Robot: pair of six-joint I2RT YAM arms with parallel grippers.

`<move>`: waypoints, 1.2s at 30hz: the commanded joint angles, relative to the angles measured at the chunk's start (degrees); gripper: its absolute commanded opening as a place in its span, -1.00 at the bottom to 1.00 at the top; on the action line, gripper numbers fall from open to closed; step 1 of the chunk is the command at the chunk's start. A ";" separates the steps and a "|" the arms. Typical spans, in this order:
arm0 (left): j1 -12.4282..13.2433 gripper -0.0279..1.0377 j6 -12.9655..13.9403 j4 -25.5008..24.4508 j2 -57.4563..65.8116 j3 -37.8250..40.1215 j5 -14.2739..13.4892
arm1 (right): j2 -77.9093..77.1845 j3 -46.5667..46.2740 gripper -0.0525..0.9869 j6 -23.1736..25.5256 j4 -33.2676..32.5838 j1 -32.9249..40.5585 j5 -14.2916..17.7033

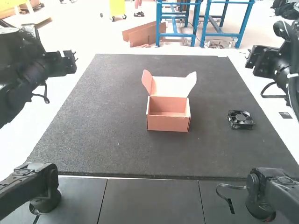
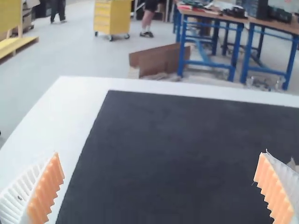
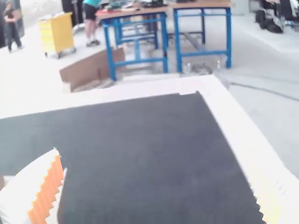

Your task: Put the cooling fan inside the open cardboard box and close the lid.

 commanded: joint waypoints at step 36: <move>-0.39 0.87 6.37 -15.78 17.02 14.74 0.37 | 56.62 26.84 0.84 -27.06 -33.80 -24.43 -7.49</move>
